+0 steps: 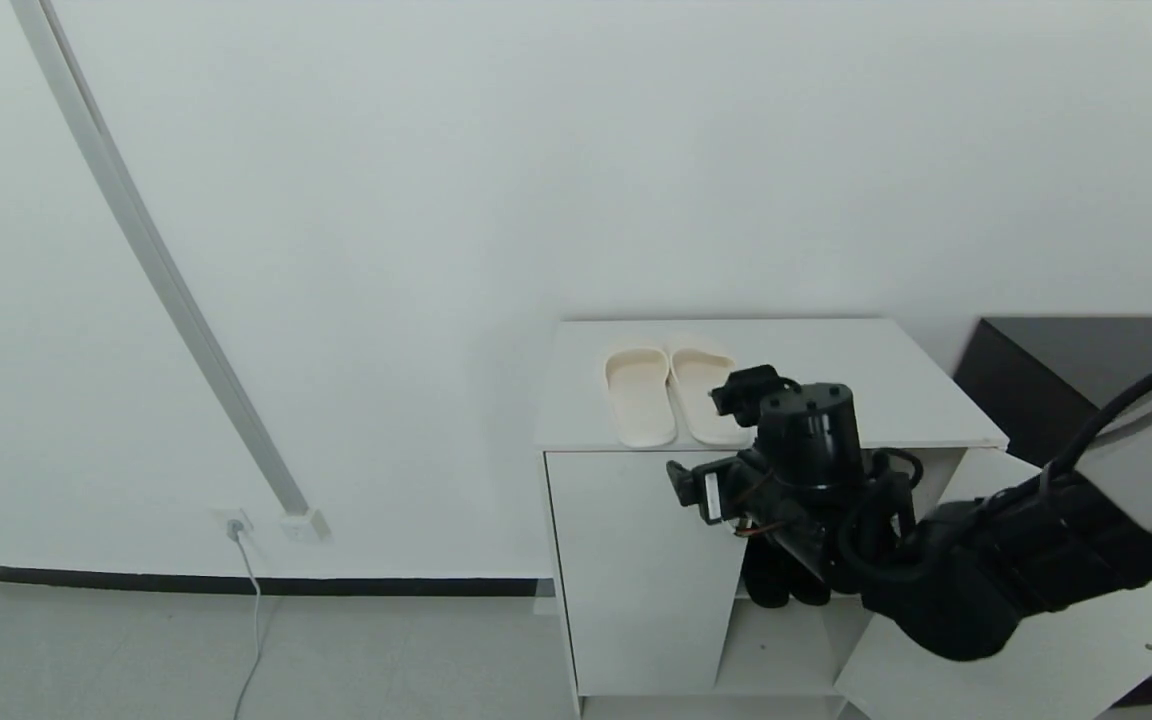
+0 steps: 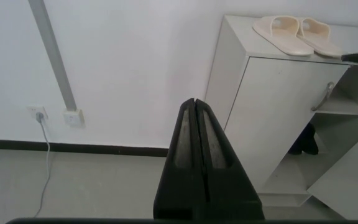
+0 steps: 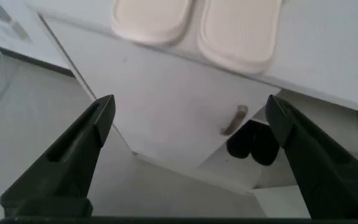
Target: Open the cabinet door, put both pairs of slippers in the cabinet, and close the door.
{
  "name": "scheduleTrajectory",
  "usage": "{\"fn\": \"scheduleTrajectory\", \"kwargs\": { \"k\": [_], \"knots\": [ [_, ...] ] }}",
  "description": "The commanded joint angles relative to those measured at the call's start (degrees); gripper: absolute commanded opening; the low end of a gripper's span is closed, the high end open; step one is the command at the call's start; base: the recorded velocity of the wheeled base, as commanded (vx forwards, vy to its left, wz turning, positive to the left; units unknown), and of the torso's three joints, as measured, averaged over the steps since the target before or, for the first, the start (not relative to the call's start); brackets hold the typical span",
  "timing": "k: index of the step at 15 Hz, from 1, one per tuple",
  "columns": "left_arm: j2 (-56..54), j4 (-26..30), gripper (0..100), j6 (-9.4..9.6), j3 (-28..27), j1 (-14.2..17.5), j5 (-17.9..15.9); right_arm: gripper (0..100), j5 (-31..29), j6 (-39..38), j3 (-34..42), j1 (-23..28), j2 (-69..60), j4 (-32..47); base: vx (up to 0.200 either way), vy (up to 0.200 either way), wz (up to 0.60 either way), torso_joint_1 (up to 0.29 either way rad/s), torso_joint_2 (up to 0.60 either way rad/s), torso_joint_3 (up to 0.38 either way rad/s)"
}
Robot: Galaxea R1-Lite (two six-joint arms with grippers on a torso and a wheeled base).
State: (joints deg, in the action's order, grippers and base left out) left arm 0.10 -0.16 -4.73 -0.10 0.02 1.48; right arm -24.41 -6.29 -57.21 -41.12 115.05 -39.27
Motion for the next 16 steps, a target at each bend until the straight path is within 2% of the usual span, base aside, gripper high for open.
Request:
{"fn": "scheduleTrajectory", "kwargs": {
  "k": [1, 2, 4, 11, 14, 16],
  "knots": [
    [0.08, -0.02, 0, -0.02, 0.01, -0.02, 0.02, 100, -3.02, -3.99, -8.44, -1.51, -2.38, 5.08, 0.000, 0.000, 0.00, 0.000, 0.00, 0.000],
    [0.08, -0.02, 0, -0.02, 0.01, 0.06, -0.07, 100, -3.19, -4.17, -8.27, -1.51, -2.12, 5.08, 0.000, 0.000, 0.00, 0.000, 0.00, 0.000],
    [0.08, -0.02, 0, -0.10, 0.01, 0.06, -0.07, 100, -3.28, -4.43, -7.13, -1.51, -1.50, 4.72, 0.200, 0.000, 0.00, 0.002, 0.00, 0.002],
    [0.08, -0.02, 0, -0.10, 0.01, -0.02, -0.24, 100, -3.28, -3.73, -2.12, -1.51, 4.30, -5.29, 0.200, 0.000, 0.00, 0.005, 0.00, 0.003],
    [0.08, -0.02, 0, -0.28, 0.01, 0.06, -0.16, 100, -3.10, -3.64, -3.52, -1.16, 8.26, -7.32, 0.200, 0.000, 0.00, 0.009, 0.01, 0.004],
    [0.08, -0.02, 0, -0.37, 0.01, -0.02, -0.07, 100, -2.93, -3.38, -7.21, -0.19, 10.89, -7.67, 0.000, 0.000, 0.00, 0.000, 0.00, 0.000]
  ]
}}
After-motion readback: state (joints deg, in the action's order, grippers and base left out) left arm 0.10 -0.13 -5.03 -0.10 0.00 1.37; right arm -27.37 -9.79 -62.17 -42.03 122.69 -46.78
